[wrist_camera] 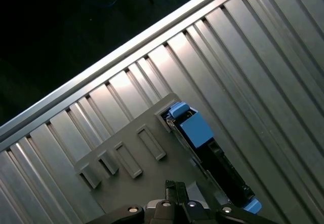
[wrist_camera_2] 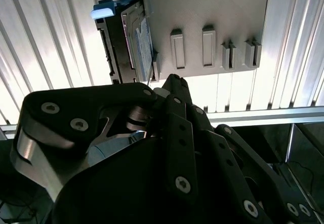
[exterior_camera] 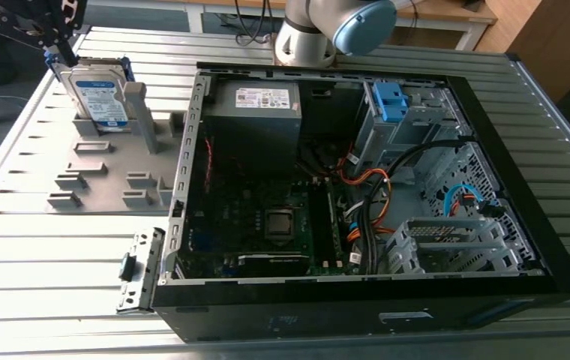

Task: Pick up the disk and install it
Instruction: 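Pick up the disk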

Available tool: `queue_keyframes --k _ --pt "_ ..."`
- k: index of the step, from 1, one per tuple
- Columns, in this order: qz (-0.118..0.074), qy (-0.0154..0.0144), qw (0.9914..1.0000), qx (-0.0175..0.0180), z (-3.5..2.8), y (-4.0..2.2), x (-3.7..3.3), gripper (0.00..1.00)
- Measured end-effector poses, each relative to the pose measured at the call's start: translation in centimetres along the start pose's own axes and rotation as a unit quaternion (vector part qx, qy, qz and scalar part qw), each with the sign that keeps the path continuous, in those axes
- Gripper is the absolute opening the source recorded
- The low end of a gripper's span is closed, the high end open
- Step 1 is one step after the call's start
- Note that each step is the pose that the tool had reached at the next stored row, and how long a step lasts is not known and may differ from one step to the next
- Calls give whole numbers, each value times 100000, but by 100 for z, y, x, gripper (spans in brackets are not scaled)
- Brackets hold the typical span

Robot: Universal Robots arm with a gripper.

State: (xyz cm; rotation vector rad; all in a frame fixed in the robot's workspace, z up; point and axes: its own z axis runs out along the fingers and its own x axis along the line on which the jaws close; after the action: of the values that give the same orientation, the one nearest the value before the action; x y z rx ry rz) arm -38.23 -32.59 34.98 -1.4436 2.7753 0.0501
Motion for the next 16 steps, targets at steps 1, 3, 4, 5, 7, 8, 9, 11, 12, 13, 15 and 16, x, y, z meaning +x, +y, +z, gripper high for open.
queue_keyframes --k 1,3,4,5,7,8,9,11,12,13,15,16 --pt "-86 3 100000 -1 0 0 0 11" --pt "-266 7 100000 -6 0 0 0 11" --pt "-355 9 99999 -9 0 0 0 11" --pt "-443 10 99999 -10 0 0 0 11" --pt "-614 15 99998 -15 0 0 0 11" --pt "-704 19 99998 -18 0 0 0 11" --pt "-788 19 99997 -20 0 0 0 11" --pt "-956 23 99995 -25 0 0 0 11" --pt "-1040 27 99995 -27 0 0 0 11" --pt "-1123 28 99994 -29 0 0 0 11" --pt "-1293 30 99992 -33 0 0 0 11" --pt "-1375 33 99991 -36 0 0 0 11"
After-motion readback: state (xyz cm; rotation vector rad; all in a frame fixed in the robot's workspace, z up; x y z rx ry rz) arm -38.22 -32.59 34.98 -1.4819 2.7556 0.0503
